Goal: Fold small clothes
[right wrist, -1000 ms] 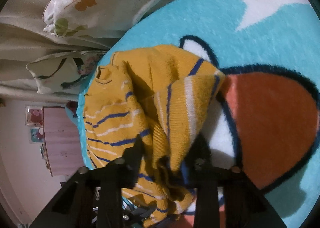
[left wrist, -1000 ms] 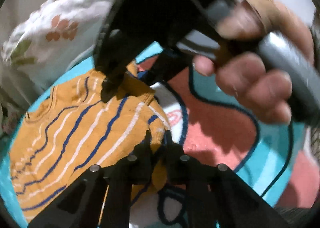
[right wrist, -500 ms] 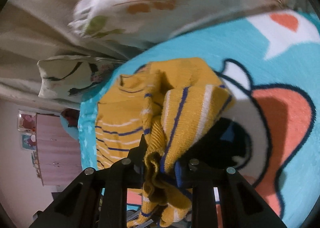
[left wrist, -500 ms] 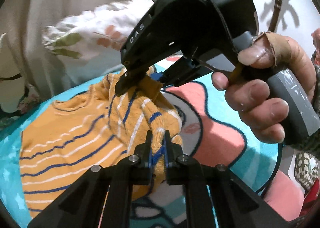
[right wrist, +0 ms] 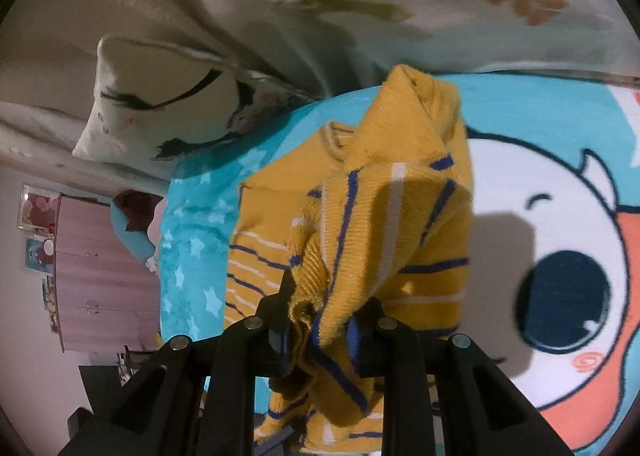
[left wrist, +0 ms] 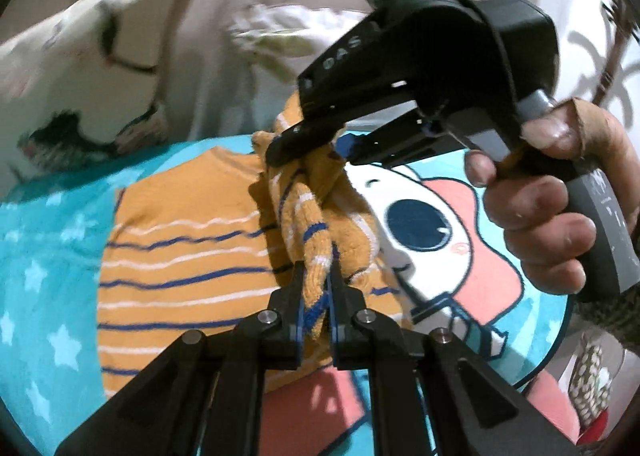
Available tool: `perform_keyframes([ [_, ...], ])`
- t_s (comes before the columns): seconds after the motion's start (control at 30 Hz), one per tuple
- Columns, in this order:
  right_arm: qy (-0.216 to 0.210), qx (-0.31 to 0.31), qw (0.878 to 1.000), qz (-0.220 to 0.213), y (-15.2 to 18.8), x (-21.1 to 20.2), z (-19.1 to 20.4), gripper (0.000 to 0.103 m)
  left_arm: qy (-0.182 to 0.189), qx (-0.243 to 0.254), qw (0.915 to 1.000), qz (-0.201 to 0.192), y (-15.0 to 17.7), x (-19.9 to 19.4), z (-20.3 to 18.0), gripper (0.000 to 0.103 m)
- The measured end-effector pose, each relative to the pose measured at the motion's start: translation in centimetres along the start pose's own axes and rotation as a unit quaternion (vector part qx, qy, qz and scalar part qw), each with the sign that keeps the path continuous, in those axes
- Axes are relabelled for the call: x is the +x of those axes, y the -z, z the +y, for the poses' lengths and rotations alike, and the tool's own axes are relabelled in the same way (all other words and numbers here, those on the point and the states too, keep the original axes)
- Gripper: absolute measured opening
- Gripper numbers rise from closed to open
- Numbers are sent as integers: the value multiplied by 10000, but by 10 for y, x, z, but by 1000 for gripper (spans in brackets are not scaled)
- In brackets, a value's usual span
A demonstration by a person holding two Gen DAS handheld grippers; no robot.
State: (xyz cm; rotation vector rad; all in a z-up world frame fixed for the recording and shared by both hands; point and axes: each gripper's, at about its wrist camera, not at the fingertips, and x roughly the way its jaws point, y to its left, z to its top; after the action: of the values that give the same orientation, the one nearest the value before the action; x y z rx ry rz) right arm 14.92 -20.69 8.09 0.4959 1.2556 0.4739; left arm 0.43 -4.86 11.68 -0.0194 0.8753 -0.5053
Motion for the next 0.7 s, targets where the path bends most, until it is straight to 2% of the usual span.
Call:
perform_keyframes([
  [0.4,113,-175,9991,367,-8,70,63,22,-204,-897,9958,6,13,-14,95,9],
  [0.7,266,-156,9981,527,-11,111,83,20,-243,-1386,9900,77,24,-18,142,9],
])
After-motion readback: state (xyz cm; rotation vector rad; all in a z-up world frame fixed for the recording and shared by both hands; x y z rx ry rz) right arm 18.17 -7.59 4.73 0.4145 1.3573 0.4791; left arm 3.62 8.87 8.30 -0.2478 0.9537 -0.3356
